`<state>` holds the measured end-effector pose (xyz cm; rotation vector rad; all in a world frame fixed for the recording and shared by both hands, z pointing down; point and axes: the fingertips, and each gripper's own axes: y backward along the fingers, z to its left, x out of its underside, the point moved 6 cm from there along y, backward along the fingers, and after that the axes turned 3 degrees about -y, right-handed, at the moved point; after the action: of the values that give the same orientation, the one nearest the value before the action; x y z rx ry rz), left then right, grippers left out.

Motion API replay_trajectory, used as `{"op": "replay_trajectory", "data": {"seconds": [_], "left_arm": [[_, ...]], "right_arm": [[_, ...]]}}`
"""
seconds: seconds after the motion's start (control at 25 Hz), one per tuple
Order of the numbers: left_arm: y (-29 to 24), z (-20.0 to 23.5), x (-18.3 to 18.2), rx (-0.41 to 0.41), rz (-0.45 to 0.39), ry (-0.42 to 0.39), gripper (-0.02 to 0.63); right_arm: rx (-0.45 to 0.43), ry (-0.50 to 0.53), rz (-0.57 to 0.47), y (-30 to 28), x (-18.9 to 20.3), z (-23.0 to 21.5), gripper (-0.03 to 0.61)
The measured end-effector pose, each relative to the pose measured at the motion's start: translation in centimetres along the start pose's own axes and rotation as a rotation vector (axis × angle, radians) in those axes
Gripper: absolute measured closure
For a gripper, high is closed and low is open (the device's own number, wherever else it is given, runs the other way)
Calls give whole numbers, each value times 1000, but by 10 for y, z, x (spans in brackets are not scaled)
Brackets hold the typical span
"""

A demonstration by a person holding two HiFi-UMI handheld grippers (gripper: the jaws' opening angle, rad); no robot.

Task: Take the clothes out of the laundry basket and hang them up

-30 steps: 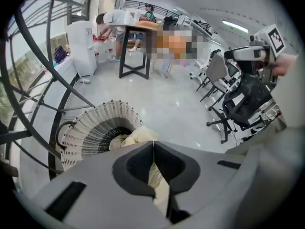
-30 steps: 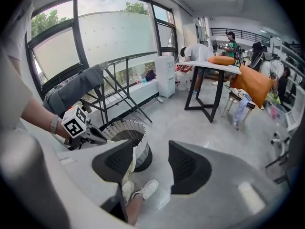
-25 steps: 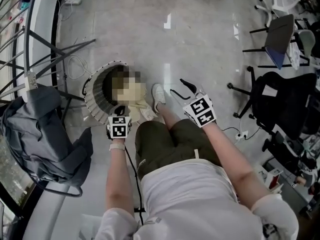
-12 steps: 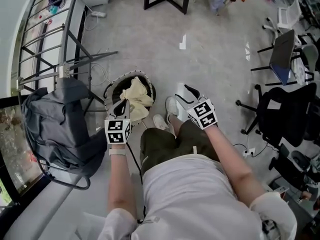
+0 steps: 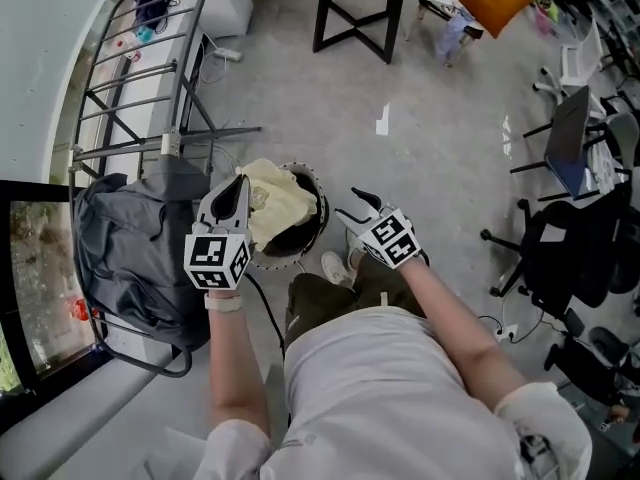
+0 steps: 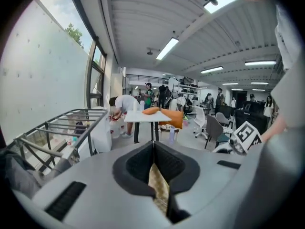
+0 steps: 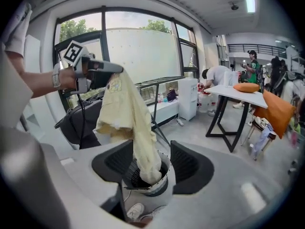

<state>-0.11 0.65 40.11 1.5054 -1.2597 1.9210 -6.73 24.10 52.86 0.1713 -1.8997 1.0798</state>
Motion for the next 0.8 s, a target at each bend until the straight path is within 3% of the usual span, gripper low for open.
{"op": "replay_trajectory", "data": {"seconds": [0.2,0.36,0.44,0.68,0.8], "left_arm": [[15,6,-73,3,-118,-74,609],[28,9,-122,-3,-208,-102,609],[33,12,-143,-10,-250,-98,609],[32,19,-188,-68,-307,-109,609],[26,22,-197,-109,-309,-111,609]], "right_arm": [[-71,41,-58,-20,-32,21,348],[-25,104,-86,-40,-61,8,348],[-15,101,-77,-53,-70,-5,348],[-95,120,3,-95,-73,-20,345],[-84,75,-61,-95,-85,-38,485]]}}
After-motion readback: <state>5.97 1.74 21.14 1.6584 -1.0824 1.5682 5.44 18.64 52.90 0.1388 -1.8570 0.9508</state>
